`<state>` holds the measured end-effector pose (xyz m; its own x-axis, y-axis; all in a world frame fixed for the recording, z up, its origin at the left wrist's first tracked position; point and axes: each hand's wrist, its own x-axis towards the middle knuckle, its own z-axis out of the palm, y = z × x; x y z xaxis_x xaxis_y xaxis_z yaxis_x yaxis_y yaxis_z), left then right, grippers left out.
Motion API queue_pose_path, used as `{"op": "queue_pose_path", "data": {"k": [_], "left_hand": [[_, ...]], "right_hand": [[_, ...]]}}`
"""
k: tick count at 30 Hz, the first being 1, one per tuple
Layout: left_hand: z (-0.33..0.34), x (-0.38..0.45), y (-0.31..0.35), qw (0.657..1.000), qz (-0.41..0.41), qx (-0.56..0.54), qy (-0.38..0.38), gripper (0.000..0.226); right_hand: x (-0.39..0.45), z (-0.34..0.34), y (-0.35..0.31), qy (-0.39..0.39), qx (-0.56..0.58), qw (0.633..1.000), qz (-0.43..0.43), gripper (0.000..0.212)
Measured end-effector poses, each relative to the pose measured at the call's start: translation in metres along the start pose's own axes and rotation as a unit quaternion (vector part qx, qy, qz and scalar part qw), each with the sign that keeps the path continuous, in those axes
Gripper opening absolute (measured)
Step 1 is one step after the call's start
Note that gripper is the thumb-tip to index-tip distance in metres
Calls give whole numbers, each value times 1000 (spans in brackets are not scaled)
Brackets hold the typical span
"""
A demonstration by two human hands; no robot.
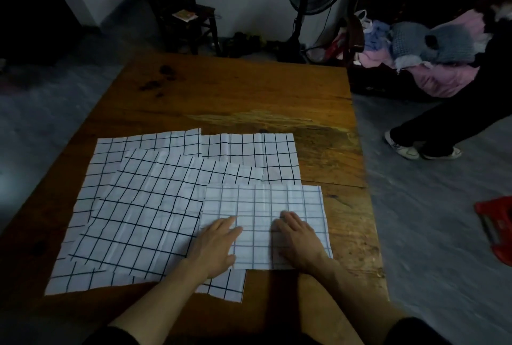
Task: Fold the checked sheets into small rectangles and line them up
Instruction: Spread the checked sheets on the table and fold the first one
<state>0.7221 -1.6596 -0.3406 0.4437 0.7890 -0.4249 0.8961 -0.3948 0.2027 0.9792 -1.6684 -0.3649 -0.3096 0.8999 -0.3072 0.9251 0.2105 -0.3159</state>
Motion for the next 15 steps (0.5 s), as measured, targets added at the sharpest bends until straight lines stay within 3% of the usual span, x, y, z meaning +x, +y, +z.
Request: {"op": "queue_pose_path", "data": {"k": [5,12,15], "left_hand": [[-3,-20,-20,1000,7,21,-2,79],[-7,-35,-14,997,33,66,1,75],[-4,-33,-9,994,25,108,-5,80]], "right_hand": [[-9,-11,13,41,14,999,33,61],[-16,7,-11,55,51,997,-32,60],[-19,12,-16,31,24,999,-22,71]]}}
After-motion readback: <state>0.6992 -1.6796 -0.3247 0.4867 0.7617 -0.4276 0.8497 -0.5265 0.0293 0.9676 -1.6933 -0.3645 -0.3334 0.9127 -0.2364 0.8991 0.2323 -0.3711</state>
